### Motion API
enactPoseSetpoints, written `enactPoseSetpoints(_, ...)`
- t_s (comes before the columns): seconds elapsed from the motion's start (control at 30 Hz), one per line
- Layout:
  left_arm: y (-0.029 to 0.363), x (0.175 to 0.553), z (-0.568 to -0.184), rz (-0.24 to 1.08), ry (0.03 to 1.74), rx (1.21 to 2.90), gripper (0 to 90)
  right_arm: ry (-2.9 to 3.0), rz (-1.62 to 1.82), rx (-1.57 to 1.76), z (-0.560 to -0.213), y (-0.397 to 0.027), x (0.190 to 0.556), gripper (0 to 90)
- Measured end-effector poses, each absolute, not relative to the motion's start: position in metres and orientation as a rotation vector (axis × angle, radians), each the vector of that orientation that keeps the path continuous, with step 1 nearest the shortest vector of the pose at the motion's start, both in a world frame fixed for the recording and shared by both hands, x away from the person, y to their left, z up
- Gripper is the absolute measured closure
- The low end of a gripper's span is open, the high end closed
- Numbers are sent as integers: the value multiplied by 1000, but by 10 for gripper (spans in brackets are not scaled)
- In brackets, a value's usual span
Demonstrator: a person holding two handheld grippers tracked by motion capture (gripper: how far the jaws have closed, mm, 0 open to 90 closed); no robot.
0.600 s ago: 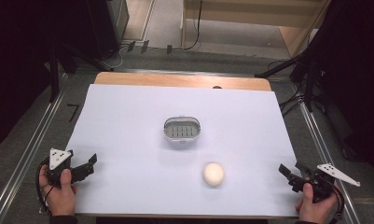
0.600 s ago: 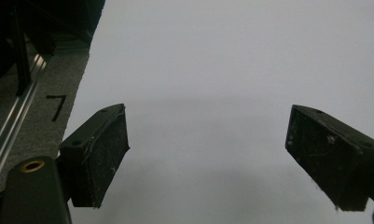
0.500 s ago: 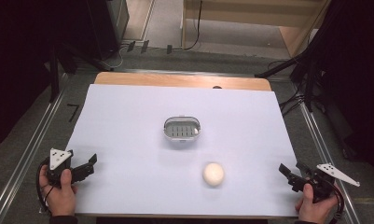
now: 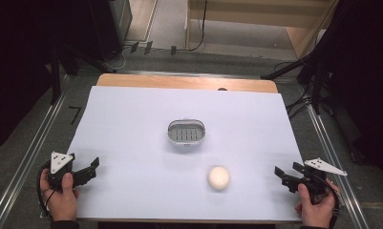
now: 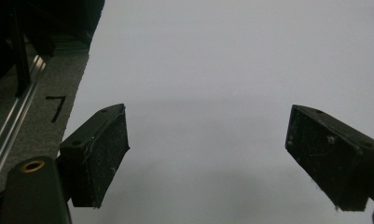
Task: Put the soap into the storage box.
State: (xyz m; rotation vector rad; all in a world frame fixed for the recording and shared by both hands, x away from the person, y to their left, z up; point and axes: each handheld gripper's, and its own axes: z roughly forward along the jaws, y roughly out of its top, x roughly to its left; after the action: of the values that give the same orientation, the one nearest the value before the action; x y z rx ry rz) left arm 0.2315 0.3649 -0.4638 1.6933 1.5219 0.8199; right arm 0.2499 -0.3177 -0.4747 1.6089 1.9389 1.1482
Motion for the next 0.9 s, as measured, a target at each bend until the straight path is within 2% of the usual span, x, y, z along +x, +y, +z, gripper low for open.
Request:
enactPoseSetpoints(0.13, 365, 231, -464, 822, 1522, 1694, 142, 2057, 1283, 1560, -463, -318, 251, 286)
enactPoseSetpoints(0.17, 365, 231, -464, 822, 1522, 1694, 142, 2105, 1335, 1553, -461, -320, 251, 246)
enactPoseSetpoints(0.27, 365, 231, -464, 823, 1521, 1695, 142, 2183, 1352, 1545, -457, -320, 251, 266)
enactPoseSetpoints(0.57, 365, 231, -464, 821, 1521, 1695, 142, 2243, 1194, 1559, -448, -307, 249, 172)
enactPoseSetpoints(0.9, 365, 231, -464, 821, 1521, 1694, 142, 2325, 1015, 1514, -438, -283, 249, 189)
